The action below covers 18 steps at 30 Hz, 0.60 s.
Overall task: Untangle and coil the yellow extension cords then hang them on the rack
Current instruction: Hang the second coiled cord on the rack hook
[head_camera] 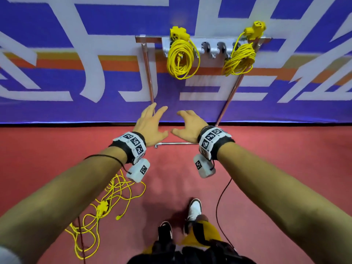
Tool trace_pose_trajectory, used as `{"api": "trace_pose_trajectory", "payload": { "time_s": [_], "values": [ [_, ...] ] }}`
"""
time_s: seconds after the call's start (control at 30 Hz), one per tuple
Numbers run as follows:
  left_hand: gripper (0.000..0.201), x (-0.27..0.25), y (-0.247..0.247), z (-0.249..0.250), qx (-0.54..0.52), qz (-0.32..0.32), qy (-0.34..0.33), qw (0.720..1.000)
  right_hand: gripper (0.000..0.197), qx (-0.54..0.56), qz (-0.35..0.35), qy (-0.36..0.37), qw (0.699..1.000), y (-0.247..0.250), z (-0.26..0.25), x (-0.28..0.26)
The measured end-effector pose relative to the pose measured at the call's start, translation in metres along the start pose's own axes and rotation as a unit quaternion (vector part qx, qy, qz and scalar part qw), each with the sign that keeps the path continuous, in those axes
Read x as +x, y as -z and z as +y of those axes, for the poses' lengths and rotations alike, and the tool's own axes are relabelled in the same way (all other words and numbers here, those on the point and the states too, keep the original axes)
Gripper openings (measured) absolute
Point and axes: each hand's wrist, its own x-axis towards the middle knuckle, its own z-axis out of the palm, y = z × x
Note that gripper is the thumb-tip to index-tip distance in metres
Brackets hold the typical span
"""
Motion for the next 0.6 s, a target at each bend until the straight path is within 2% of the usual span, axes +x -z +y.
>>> {"api": "trace_pose_trajectory", "payload": {
  "time_s": [0.17, 0.33, 0.5, 0.6],
  "values": [
    [0.086, -0.053, 0.003, -0.015, -0.03, 0.004, 0.024, 0.999, 0.079, 0.011, -0.017, 0.006, 1.0, -0.026, -0.018, -0.034],
    [0.065, -0.097, 0.005, -0.036, -0.072, 0.105, 0.031, 0.991, 0.068, 0.052, -0.026, 0.03, 0.998, -0.048, -0.032, -0.048],
    [0.066, -0.127, 0.002, -0.066, -0.087, 0.135, 0.091, 0.983, 0.056, 0.072, -0.03, 0.043, 0.996, -0.084, -0.046, -0.058],
    [0.066, -0.149, -0.008, -0.092, -0.089, 0.113, 0.152, 0.978, 0.048, 0.076, -0.05, 0.035, 0.995, -0.114, -0.053, -0.065]
  ]
}}
